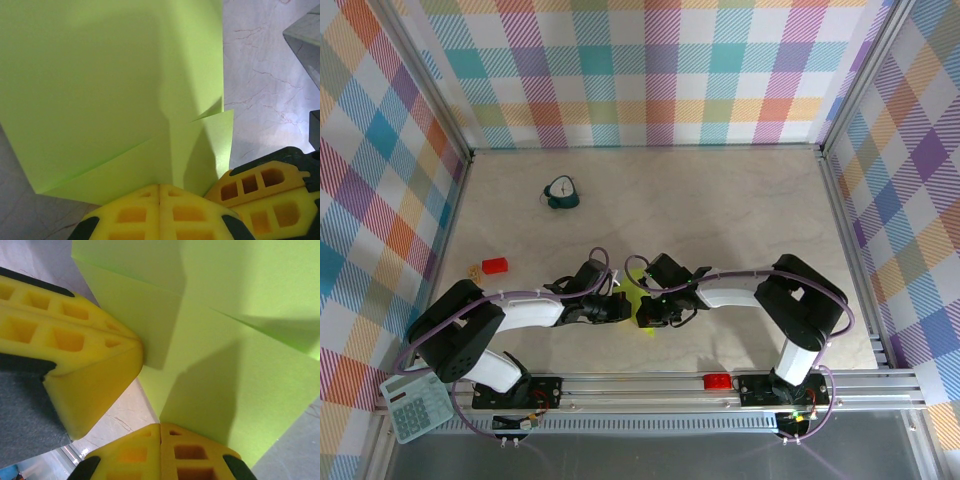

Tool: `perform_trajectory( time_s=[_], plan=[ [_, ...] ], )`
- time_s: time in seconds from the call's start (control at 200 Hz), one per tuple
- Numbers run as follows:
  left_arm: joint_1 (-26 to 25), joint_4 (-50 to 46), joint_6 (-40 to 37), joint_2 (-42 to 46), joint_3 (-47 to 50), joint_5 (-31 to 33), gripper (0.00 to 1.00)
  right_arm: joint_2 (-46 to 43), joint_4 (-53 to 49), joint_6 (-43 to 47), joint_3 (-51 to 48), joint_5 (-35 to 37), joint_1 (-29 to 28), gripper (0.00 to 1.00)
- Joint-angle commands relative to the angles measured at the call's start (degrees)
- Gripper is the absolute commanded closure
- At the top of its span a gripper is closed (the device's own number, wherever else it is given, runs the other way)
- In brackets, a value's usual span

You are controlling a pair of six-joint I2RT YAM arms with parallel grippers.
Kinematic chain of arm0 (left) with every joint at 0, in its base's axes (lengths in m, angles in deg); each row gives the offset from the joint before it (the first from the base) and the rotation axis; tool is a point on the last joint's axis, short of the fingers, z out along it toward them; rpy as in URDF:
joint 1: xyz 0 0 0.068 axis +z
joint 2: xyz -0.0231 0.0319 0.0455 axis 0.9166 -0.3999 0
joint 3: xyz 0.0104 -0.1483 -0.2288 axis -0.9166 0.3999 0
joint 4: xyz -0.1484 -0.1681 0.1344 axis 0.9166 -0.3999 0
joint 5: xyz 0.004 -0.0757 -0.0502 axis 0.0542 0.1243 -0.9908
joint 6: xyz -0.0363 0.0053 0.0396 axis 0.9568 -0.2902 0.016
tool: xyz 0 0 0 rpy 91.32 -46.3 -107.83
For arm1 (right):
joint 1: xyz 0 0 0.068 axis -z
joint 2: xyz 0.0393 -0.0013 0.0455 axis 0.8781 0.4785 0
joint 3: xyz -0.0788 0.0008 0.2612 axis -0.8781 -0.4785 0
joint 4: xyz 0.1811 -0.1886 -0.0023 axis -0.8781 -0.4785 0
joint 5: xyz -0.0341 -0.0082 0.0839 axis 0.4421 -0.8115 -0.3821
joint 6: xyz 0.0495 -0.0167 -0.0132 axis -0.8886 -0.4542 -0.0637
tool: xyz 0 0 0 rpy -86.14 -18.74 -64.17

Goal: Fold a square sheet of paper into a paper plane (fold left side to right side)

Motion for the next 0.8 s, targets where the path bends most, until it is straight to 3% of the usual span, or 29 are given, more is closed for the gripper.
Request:
perform_trajectory(
  time_s=[0.0,0.435,0.795],
  plan=[
    [-0.2,-6.6,1.1,-0.4,0.5,4.1,1.00,-0.2,-2.4,-0.9,-1.6,0.1,0.0,1.00],
    [-0.1,-7.2,2.5,-0.3,0.3,4.7,1.00,-7.4,-3.9,-3.4,-11.0,0.0,-0.1,1.00],
    [-1.4,-5.4,6.7,-0.1,0.0,4.2,1.00,-16.9,-7.4,-1.8,-11.2,-0.1,2.8,1.00]
  ],
)
